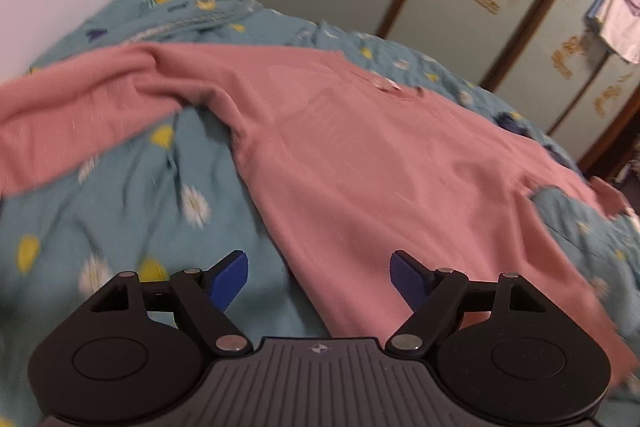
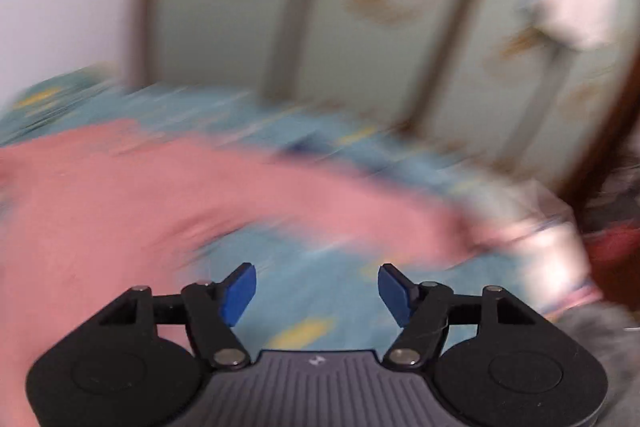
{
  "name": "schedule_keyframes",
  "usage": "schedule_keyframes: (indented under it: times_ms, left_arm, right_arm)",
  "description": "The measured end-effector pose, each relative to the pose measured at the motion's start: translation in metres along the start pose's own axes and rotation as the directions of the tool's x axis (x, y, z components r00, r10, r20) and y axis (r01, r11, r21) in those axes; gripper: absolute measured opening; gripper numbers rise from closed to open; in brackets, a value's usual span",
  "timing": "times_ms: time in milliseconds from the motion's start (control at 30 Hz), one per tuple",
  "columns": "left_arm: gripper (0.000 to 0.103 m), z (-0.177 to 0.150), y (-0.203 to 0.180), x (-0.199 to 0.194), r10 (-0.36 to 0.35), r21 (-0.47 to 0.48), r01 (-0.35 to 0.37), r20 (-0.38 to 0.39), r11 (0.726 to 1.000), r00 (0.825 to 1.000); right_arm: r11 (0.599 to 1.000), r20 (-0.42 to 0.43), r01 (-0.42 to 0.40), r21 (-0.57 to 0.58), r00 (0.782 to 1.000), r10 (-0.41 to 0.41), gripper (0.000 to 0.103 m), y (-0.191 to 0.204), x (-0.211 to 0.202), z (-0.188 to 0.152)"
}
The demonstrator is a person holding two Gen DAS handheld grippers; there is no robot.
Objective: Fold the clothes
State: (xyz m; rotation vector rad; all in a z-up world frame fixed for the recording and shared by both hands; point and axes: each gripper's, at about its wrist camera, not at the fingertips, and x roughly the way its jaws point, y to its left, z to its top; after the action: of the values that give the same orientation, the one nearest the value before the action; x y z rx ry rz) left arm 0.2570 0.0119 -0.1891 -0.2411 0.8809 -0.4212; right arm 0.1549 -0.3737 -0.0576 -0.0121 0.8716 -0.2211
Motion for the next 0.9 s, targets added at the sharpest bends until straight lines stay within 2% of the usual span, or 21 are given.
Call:
schedule_keyframes:
  times_ms: [67, 167, 233, 300, 367, 400, 467, 500, 567, 700, 767, 833, 900]
  left_arm:
    - [0.078, -0.014, -0.004, -0.015, -0.036, -0.020, 0.036, 0.004, 0.999, 0.999]
    - [0.078, -0.035, -0.007, -0.034, -0.067, -0.038, 0.067, -0.001, 0.997, 0.998]
    - [0.078, -0.047, -0.006, -0.043, -0.071, -0.053, 0.070, -0.014, 0.996, 0.997]
    - [0.078, -0.056, -0.005, -0.049, -0.077, -0.075, 0.075, -0.034, 0.994, 0.996]
    - [0.079, -0.061, -0.006, -0.054, -0.084, -0.083, 0.081, -0.033, 0.993, 0.996]
    - [0.079, -0.063, -0.006, -0.056, -0.085, -0.084, 0.082, -0.032, 0.993, 0.996]
    - [0.079, -0.066, -0.010, -0.059, -0.073, -0.070, 0.071, -0.027, 0.995, 0.997]
    - [0.079, -0.067, -0.012, -0.060, -0.066, -0.059, 0.064, -0.026, 0.996, 0.998]
    - [0.079, -0.069, -0.014, -0.060, -0.059, -0.047, 0.058, -0.022, 0.997, 0.998]
    - [0.079, -0.073, -0.014, -0.052, -0.089, -0.080, 0.085, -0.054, 0.993, 0.995]
    - [0.079, -0.078, -0.015, -0.046, -0.127, -0.107, 0.117, -0.089, 0.987, 0.988]
    - [0.073, -0.082, -0.017, -0.038, -0.173, -0.144, 0.154, -0.127, 0.977, 0.977]
    - [0.059, -0.087, -0.021, -0.029, -0.226, -0.187, 0.194, -0.164, 0.963, 0.960]
  right_arm:
    - [0.995, -0.067, -0.070, 0.069, 0.995, 0.074, 0.067, 0.024, -0.003, -0.019]
    - [0.992, -0.156, -0.062, 0.112, 0.985, 0.079, 0.065, 0.039, 0.007, -0.039]
    - [0.987, -0.185, -0.035, 0.158, 0.981, 0.064, 0.061, 0.040, 0.017, -0.051]
    - [0.967, -0.204, -0.042, 0.250, 0.974, 0.095, 0.053, 0.032, 0.027, -0.060]
    - [0.937, -0.219, -0.053, 0.347, 0.966, 0.136, 0.049, 0.023, 0.037, -0.070]
    - [0.927, -0.217, -0.060, 0.370, 0.965, 0.149, 0.043, 0.021, 0.041, -0.074]
    - [0.914, -0.206, -0.076, 0.399, 0.964, 0.170, 0.040, 0.020, 0.049, -0.081]
    - [0.907, -0.201, -0.083, 0.413, 0.963, 0.180, 0.031, 0.020, 0.053, -0.085]
    - [0.890, -0.176, -0.094, 0.446, 0.966, 0.189, 0.010, 0.024, 0.052, -0.092]
    - [0.871, -0.079, -0.137, 0.472, 0.977, 0.197, 0.008, 0.034, 0.032, -0.099]
    - [0.874, 0.016, -0.148, 0.463, 0.987, 0.159, 0.008, 0.037, 0.009, -0.102]
    - [0.867, 0.103, -0.161, 0.472, 0.987, 0.127, 0.008, 0.036, -0.010, -0.105]
    - [0.836, 0.153, -0.181, 0.518, 0.981, 0.118, 0.008, 0.028, -0.022, -0.109]
